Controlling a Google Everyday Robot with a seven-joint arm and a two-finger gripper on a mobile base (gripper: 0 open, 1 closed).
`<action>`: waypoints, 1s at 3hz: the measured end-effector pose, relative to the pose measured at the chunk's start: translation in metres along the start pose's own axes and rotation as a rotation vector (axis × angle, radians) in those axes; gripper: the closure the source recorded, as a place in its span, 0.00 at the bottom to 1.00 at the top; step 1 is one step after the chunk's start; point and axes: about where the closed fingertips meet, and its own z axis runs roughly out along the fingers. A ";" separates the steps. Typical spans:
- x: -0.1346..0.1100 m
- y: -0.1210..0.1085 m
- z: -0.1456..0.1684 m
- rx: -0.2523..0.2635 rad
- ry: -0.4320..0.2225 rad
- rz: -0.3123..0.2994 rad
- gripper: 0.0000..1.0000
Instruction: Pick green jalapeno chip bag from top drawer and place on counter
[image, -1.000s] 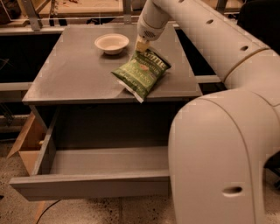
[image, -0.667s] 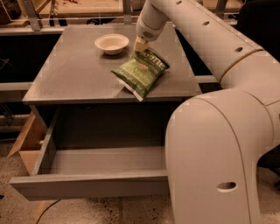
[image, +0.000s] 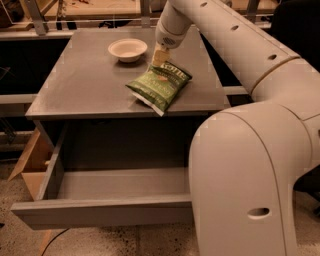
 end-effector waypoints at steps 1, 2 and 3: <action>0.001 -0.002 -0.005 0.017 -0.006 0.001 0.00; 0.018 -0.011 -0.029 0.076 -0.014 0.046 0.00; 0.055 -0.020 -0.057 0.153 -0.007 0.139 0.00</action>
Offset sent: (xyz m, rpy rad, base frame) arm -0.0186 -0.0686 0.0535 0.0776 -0.1368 -0.1461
